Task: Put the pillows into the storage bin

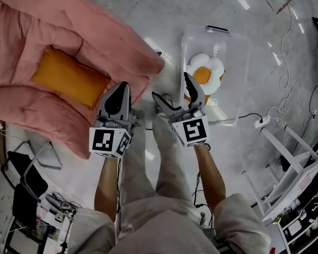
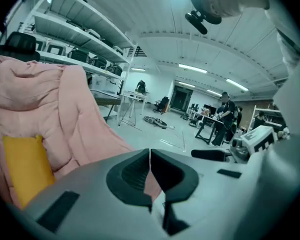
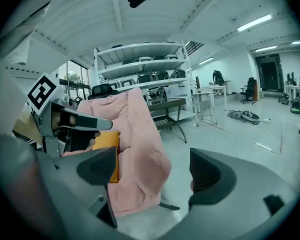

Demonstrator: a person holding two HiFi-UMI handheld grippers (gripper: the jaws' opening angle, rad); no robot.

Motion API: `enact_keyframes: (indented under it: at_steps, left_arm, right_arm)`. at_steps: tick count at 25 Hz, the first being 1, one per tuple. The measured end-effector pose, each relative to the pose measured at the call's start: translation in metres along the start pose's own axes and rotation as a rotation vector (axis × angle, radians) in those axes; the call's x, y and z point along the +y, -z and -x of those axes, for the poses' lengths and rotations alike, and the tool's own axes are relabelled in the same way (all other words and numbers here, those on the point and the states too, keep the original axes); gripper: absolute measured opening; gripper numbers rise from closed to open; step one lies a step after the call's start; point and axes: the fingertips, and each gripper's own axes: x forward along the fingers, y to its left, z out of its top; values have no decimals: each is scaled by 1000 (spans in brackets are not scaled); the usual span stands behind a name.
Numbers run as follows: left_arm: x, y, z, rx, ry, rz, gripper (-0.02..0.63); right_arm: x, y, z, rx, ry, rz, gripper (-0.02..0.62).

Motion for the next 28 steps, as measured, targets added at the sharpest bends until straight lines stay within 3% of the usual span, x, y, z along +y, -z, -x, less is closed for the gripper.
enact_keyframes:
  at_steps: [5,14,23,28]
  left_arm:
    - [68,5,50,-32,-111,56,15]
    - [186,27,138,-81,-285,162,15]
    - [271,51,209,-116,-389,243,15]
    - [294,65,232,-126,-399,277,15]
  right_arm:
    - [75,-8,-55,46,-166,55,479]
    - [202,8,-148,125,-362,127,499]
    - [302,45,-237,237,-472,168,522]
    - [329,80,-280,308,-461,150,549]
